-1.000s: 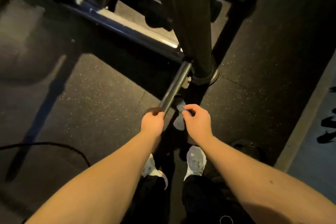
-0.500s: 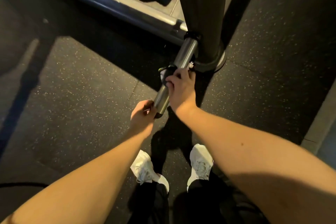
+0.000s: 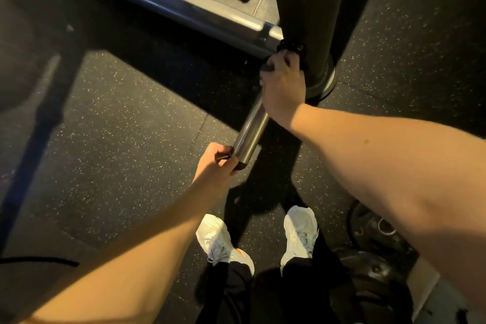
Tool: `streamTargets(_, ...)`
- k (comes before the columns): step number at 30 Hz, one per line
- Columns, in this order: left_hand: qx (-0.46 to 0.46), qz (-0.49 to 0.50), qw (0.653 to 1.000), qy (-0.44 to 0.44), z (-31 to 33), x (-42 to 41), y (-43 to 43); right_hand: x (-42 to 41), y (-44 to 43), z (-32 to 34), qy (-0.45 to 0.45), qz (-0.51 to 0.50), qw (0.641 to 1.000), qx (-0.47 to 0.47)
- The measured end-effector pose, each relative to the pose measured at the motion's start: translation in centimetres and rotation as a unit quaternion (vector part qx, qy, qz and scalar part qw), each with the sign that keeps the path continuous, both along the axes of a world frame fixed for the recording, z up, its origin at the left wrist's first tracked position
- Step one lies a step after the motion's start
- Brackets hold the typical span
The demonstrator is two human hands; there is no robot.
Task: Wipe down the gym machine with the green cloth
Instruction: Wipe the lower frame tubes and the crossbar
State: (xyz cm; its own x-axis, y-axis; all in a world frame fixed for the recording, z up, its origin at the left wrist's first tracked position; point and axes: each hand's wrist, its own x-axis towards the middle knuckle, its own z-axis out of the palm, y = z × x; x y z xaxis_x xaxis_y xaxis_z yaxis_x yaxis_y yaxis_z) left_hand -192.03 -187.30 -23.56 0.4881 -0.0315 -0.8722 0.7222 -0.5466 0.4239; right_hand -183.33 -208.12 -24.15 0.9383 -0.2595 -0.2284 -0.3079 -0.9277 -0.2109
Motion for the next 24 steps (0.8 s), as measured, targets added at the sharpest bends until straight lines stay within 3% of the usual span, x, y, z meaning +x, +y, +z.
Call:
streamTargets(3,0.021,-0.024,0.999,0.021,0.3,0.0,-0.2,-4.3,3.5,0.3,0.051,0.126,0.99,-0.027)
streamTargets(6,0.001,-0.011,0.996,-0.09,0.3,-0.5,-0.4,-8.4,6.5,0.8,0.108,0.223,0.966,0.069)
streamTargets(9,-0.013,-0.008,0.995,-0.098,-0.1,-0.7,-0.4,-7.1,4.8,0.1,0.062,0.276,0.957,0.069)
streamTargets(11,-0.014,-0.023,0.999,-0.036,-0.4,-0.6,-0.2,-4.6,2.1,-0.9,0.002,0.215,0.976,0.024)
streamTargets(13,-0.043,-0.043,0.998,-0.02,-0.7,-0.6,0.2,-2.6,-0.5,-1.5,-0.067,0.046,0.994,0.068)
streamTargets(17,-0.072,-0.031,0.996,-0.047,-0.9,-0.7,0.3,-2.8,0.6,-0.9,-0.114,-0.142,0.97,0.16)
streamTargets(20,-0.055,-0.003,0.998,-0.031,-1.2,-0.4,0.1,-7.6,5.0,-0.6,-0.069,-0.199,0.946,0.248)
streamTargets(24,-0.021,0.003,0.997,-0.068,0.9,-0.3,-1.2,-15.3,8.1,1.0,0.068,-0.232,0.888,0.39)
